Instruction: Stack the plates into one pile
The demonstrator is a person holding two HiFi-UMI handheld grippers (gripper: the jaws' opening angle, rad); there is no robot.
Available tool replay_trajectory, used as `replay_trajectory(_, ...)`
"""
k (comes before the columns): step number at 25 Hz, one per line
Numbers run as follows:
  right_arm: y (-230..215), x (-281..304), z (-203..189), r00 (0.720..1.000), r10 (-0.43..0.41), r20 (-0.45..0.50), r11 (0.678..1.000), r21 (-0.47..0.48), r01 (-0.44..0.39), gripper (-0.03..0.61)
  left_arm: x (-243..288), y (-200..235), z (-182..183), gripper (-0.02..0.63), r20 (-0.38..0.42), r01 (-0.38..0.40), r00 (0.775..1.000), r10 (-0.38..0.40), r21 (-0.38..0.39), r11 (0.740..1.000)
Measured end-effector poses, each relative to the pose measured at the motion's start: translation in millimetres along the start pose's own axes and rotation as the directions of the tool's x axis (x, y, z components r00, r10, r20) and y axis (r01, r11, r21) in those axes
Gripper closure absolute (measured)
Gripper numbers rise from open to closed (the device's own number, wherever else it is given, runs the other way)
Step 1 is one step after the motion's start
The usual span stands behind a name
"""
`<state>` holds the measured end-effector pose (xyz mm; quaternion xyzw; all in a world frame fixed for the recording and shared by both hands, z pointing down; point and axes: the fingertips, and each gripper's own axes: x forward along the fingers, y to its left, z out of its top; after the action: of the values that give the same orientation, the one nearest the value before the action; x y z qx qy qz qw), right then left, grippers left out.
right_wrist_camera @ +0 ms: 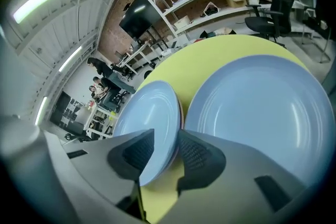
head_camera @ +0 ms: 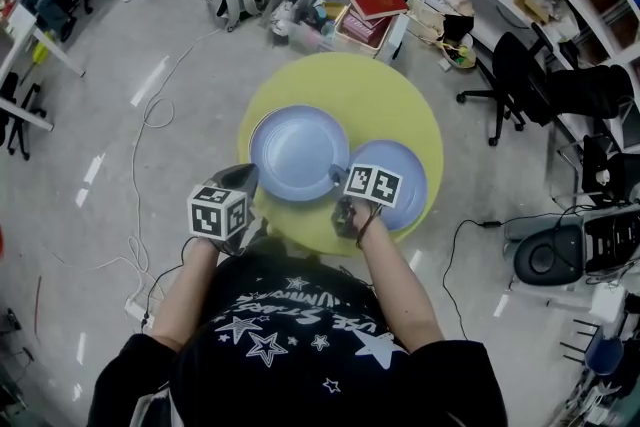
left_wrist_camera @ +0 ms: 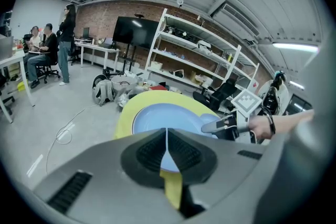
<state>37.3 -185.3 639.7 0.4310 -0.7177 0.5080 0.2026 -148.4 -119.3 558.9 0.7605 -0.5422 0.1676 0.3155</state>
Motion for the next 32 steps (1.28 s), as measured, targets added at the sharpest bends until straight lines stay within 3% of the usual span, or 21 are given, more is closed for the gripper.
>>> replay_trajectory(7, 0.0, -19.1, 6.8, 0.999, -0.014, 0.034, 0.998, -0.054, 0.016, 0.428, -7.8, -2.2, 0.6, 0.591, -0.001, -0.003, 1.0, 0.003, 0.012, 1.0)
replay_trajectory(11, -4.7, -28.2, 8.7, 0.998, -0.009, 0.06, 1.0, -0.027, 0.011, 0.43, -9.2, -3.5, 0.0, 0.591, -0.006, 0.001, 1.0, -0.001, 0.014, 1.0)
replay_trajectory(19, -24.0, -55.5, 11.3, 0.989, -0.007, 0.144, 1.0, -0.027, 0.011, 0.552, -2.7, -23.7, 0.9, 0.591, -0.021, 0.024, 1.0, -0.023, 0.048, 0.999)
replay_trajectory(25, -50.5, -90.0, 16.3, 0.968, -0.074, 0.241, 0.985, -0.133, 0.108, 0.564, 5.3, -52.6, 0.2, 0.591, -0.025, 0.066, 0.998, -0.064, 0.088, 0.994)
replay_trajectory(32, -99.9, -127.6, 8.9, 0.952, -0.128, 0.278, 0.985, -0.078, 0.156, 0.564, 19.5, -91.7, -8.6, 0.591, -0.047, 0.105, 0.994, -0.1, 0.128, 0.986)
